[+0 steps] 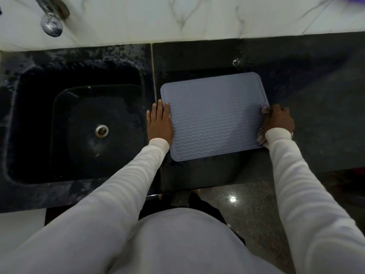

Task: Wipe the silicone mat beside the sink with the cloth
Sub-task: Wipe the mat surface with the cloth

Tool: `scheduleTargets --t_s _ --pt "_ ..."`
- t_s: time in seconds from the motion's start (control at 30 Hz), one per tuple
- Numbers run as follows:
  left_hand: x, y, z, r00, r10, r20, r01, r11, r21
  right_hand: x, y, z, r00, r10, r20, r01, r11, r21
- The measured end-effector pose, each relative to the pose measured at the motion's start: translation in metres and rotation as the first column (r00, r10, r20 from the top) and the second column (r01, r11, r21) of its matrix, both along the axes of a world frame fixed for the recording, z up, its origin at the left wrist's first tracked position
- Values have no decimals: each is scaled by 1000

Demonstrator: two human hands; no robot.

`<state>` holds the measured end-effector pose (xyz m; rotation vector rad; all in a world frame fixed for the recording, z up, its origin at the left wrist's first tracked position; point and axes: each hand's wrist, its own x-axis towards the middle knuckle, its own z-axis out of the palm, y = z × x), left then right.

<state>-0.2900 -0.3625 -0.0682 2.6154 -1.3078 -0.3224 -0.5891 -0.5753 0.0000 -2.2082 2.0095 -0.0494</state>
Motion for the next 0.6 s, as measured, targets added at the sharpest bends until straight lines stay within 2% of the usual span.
scheduleTargets --t_s 0.1,0.2,0.3,0.43,0.6 --pt "0 0 3 1000 -5 4 5 1000 3 30 28 4 979 176 105 -171 984 -58" --pt "1 0 6 1000 -23 8 22 999 32 72 74 4 902 372 220 -367 928 -67" --pt "6 -3 7 999 -42 12 41 997 70 121 128 1 819 489 301 -502 864 -36" --pt "11 -2 2 996 -67 63 59 992 116 163 181 -14 768 611 195 -624 781 10" --pt "11 -1 5 996 -74 52 67 991 111 157 179 -13 796 589 139 -596 803 10"
